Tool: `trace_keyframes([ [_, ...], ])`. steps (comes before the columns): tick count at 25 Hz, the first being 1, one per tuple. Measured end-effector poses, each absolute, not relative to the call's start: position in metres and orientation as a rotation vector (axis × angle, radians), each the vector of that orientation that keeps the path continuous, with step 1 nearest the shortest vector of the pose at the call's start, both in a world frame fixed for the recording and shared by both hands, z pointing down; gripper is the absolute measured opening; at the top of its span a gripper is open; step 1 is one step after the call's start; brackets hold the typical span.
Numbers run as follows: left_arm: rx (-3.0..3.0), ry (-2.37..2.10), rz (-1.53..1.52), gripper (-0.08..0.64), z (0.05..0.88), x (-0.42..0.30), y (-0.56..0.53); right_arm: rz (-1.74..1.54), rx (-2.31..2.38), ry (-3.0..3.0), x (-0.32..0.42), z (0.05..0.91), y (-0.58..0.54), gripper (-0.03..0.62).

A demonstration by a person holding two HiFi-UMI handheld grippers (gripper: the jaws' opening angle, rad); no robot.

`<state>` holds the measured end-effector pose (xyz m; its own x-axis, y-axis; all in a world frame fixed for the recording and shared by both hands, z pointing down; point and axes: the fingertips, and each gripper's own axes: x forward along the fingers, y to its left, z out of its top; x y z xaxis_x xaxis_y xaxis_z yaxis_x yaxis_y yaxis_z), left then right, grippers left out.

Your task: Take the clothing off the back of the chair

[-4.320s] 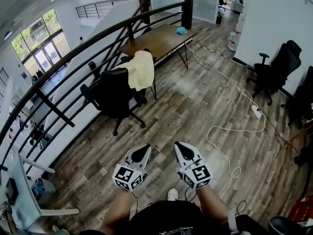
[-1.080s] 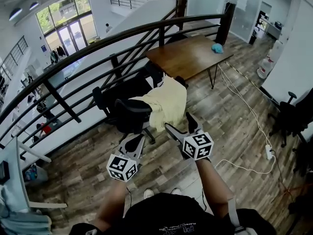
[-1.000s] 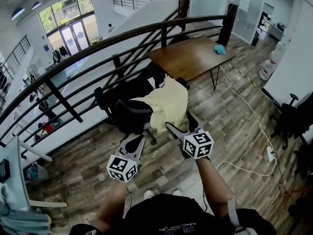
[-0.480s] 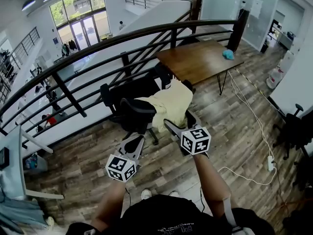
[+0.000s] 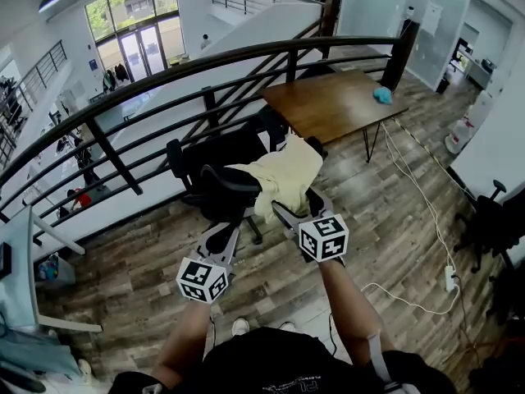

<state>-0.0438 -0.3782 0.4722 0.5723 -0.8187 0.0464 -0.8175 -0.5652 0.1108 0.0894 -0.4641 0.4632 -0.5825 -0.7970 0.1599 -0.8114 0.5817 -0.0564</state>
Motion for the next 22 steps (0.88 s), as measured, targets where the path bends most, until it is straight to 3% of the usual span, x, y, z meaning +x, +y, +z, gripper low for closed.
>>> trace_keyframes([
  [6,2.682,-1.427,-0.01,0.017,0.469,-0.047,-0.38,0.149,1.406,-2.675,0.091,0.461,-0.461,0.417],
  [7,2.681,-1.422,-0.007,0.017,0.471,-0.047,-0.379,0.138,1.427,-2.666,0.092,0.461,-0.46,0.393],
  [9,2.677,-1.414,0.0,0.017,0.474,-0.047,-0.379,0.12,1.487,-2.648,0.099,0.459,-0.461,0.244],
  [10,2.675,-1.41,0.003,0.017,0.476,-0.047,-0.38,0.117,1.512,-2.643,0.102,0.458,-0.461,0.202],
  [16,2.681,-1.389,0.002,0.017,0.477,-0.043,-0.381,0.056,1.559,-2.609,0.11,0.451,-0.457,0.09],
  [22,2.699,-1.366,-0.001,0.017,0.477,-0.039,-0.381,0.032,1.562,-2.594,0.111,0.45,-0.451,0.071],
])
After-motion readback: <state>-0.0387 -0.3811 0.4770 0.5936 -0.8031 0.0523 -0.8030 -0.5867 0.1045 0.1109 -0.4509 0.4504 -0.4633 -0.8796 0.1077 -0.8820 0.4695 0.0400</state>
